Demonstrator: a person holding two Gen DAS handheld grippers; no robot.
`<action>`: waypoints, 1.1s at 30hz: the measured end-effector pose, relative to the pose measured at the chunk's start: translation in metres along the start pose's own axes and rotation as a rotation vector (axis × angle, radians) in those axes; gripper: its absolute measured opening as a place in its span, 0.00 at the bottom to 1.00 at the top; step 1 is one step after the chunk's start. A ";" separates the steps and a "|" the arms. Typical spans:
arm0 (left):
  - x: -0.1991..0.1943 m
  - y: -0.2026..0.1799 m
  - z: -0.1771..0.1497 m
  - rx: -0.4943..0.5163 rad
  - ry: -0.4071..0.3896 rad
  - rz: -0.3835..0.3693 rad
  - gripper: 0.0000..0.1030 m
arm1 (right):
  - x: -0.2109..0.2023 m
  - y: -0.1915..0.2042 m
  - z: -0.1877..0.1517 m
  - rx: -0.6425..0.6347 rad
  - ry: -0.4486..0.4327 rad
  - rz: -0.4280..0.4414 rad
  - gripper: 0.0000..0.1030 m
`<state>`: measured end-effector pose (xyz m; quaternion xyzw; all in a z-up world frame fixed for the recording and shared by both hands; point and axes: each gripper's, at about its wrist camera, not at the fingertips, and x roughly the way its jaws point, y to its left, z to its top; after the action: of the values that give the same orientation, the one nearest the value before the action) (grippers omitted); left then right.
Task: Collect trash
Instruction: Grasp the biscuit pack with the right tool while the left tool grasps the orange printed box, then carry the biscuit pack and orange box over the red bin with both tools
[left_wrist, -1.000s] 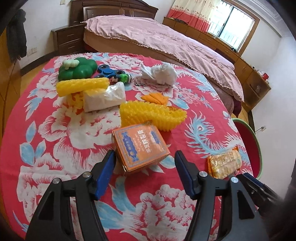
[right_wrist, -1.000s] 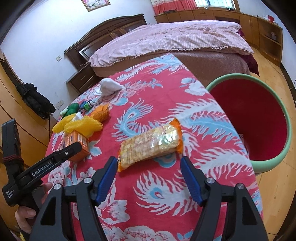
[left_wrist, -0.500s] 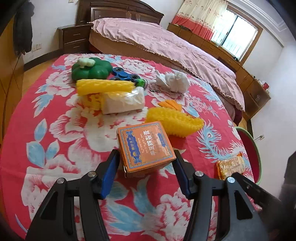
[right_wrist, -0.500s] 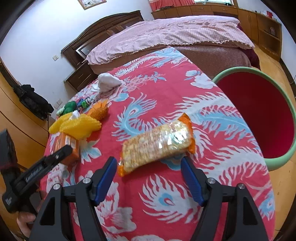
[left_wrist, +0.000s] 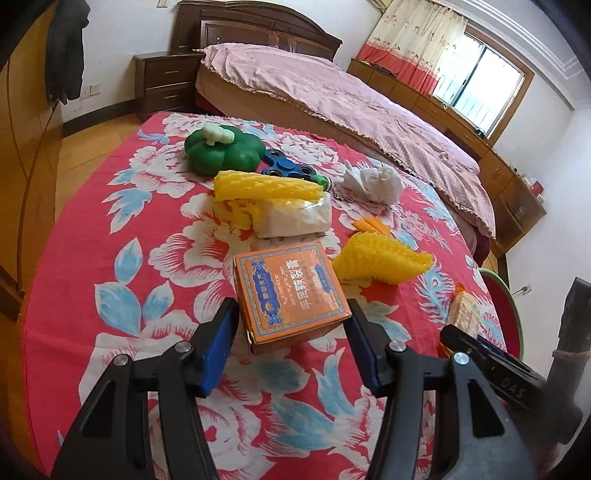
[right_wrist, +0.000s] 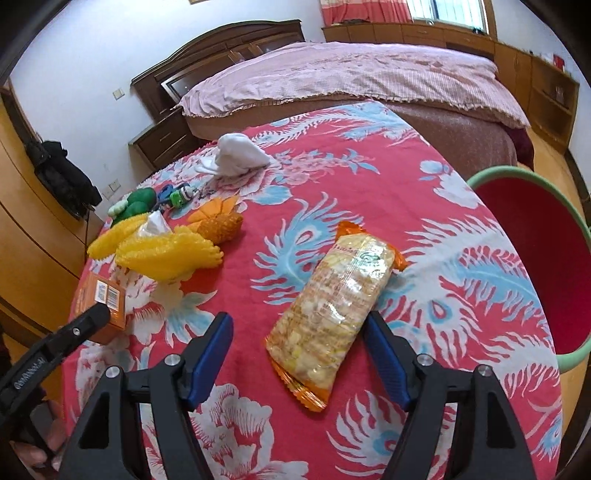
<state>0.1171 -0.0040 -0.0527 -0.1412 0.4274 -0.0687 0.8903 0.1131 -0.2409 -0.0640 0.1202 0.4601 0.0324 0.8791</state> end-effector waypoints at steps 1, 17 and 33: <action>0.000 0.000 0.000 0.003 0.000 0.000 0.57 | 0.000 0.001 -0.001 -0.008 -0.004 -0.011 0.63; -0.014 -0.018 -0.003 0.042 -0.007 -0.026 0.57 | -0.016 -0.011 -0.013 -0.024 -0.032 0.004 0.36; -0.029 -0.067 -0.016 0.108 0.027 -0.123 0.57 | -0.062 -0.047 -0.027 0.041 -0.111 0.049 0.30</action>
<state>0.0863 -0.0635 -0.0195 -0.1181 0.4256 -0.1483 0.8848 0.0533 -0.2922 -0.0407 0.1512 0.4080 0.0379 0.8996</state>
